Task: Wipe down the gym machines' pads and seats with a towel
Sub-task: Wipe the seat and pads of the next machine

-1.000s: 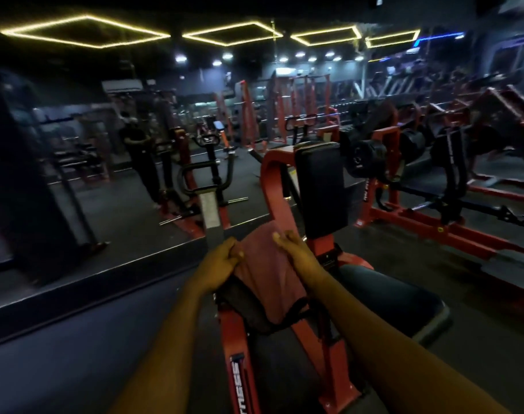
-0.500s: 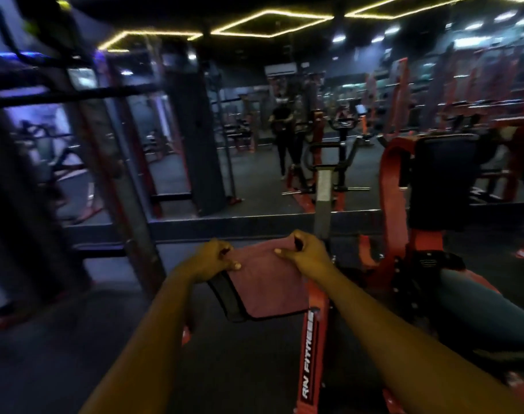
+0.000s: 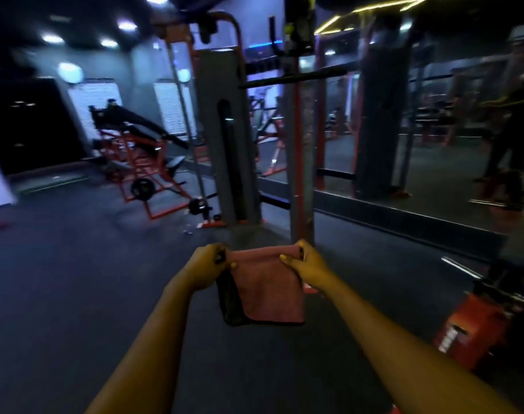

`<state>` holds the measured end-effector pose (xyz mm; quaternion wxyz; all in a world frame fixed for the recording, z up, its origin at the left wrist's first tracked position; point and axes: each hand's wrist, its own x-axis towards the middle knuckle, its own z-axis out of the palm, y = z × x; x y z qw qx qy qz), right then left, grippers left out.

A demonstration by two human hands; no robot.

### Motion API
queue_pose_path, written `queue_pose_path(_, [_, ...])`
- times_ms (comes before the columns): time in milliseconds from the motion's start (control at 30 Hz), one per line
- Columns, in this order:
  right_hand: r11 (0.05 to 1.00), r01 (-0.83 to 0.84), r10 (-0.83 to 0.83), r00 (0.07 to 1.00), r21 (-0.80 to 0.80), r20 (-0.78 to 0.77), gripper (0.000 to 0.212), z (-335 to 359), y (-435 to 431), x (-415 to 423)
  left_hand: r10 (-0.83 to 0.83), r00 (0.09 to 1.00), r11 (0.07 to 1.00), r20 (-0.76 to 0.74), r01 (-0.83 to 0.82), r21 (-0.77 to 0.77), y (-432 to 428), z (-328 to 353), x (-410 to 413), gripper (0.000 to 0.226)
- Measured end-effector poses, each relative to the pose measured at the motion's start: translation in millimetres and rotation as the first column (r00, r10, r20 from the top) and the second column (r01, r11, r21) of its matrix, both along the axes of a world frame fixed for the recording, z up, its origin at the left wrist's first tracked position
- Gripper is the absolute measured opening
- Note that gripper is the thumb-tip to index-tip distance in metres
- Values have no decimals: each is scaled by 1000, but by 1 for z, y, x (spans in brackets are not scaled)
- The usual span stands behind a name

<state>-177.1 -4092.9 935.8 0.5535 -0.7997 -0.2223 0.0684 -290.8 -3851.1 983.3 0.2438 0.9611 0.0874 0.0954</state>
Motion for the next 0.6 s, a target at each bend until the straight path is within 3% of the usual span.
queue_pose_path(300, [953, -301, 302, 947, -30, 105, 29, 4, 236, -116, 336, 940, 942, 63, -334, -36, 174, 5, -195, 13])
queue_pose_path(600, [898, -440, 436, 888, -8, 148, 28, 12, 476, -233, 535, 836, 842, 125, -539, 1, 361, 17, -340, 19])
